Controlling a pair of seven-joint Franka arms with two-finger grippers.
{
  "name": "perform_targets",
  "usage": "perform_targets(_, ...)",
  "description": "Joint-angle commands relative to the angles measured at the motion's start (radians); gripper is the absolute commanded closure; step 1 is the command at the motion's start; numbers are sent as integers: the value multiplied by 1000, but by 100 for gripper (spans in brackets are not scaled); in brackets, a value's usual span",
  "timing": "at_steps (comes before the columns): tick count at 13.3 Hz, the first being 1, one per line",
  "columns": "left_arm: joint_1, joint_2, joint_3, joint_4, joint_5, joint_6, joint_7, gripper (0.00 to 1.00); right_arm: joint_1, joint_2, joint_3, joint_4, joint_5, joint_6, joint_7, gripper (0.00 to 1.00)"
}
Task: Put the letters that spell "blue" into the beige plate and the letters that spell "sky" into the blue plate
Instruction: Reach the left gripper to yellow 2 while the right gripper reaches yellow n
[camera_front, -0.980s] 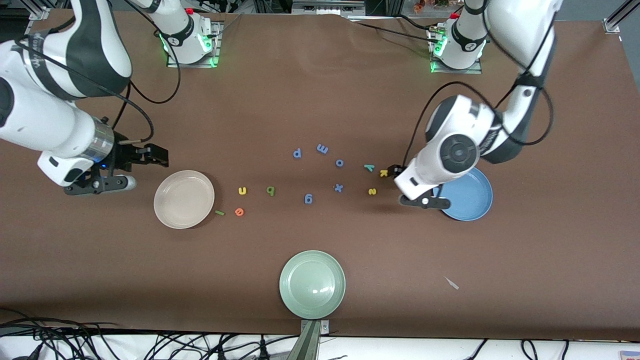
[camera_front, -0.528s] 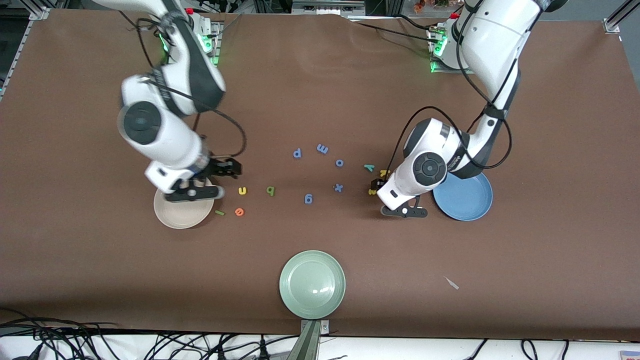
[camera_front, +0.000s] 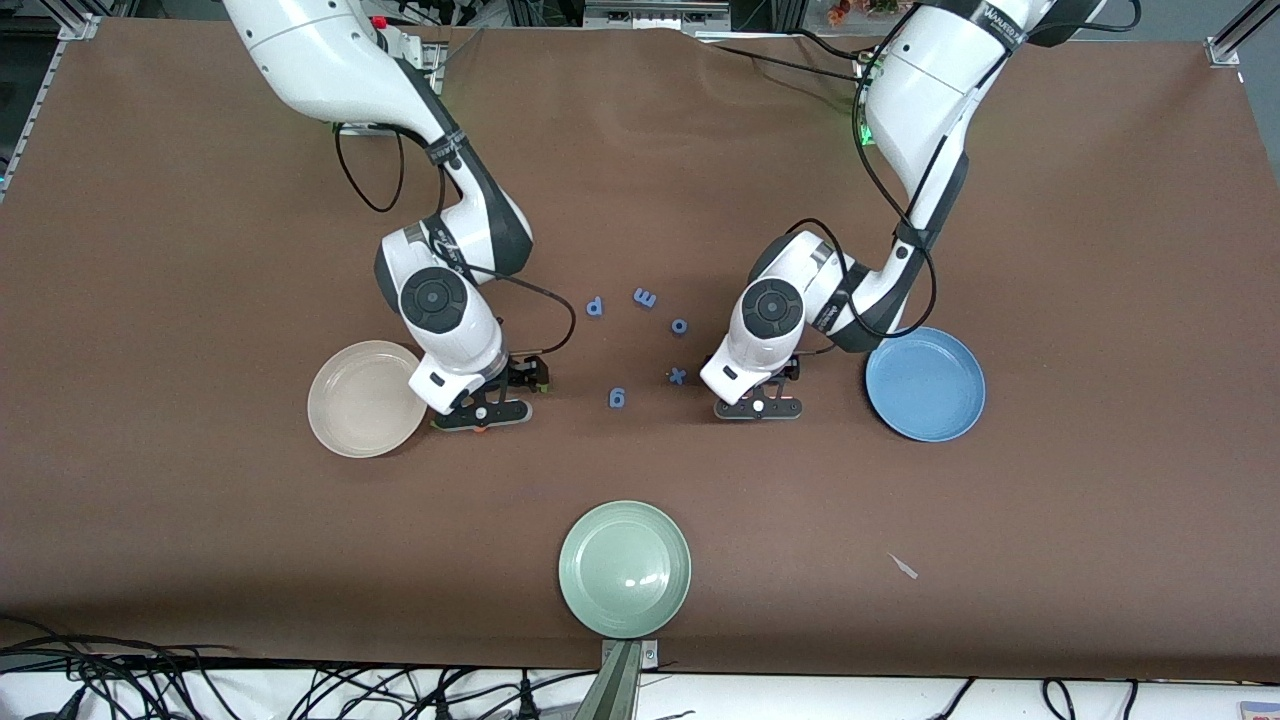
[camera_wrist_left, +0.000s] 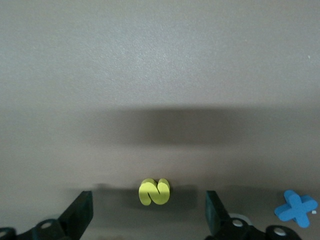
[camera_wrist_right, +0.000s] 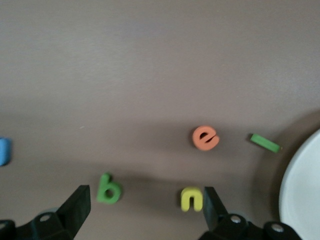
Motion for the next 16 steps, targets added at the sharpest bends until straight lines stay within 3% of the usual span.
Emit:
perform_targets(1,-2,3,12,9,30,4,-18,27,-39,-39,10,-112,-15,97,-33,0)
perform_targets(2,-2,3,12,7,30,4,-12,44,-45,-37,12,-124,-15,109,-35,1)
perform_targets(3,-2,5,12,6,27,4,-18,51,-52,-34,12,-139,-13,129,-33,1)
perform_targets(5,0,8,11,3,21,4,-24,52,-54,-32,12,-185,-10,180,-32,5)
perform_targets(8,2,6,9,-2,19,4,-41,65,-54,-39,18,-199,-9,182,-13,8)
perform_targets(9,3,6,9,-2,19,4,-43,77,-54,-42,18,-205,-9,182,-13,13)
perform_targets(11,0,5,8,1,19,3,-64,91,-54,-45,18,-207,-10,180,-15,28)
perform_targets(14,29,-60,12,17,35,-63,-101,92,-54,-48,18,-210,-10,180,-18,55)
perform_targets(16,95,-112,9,21,33,-155,33,91,-52,-57,20,-222,-10,180,-17,59)
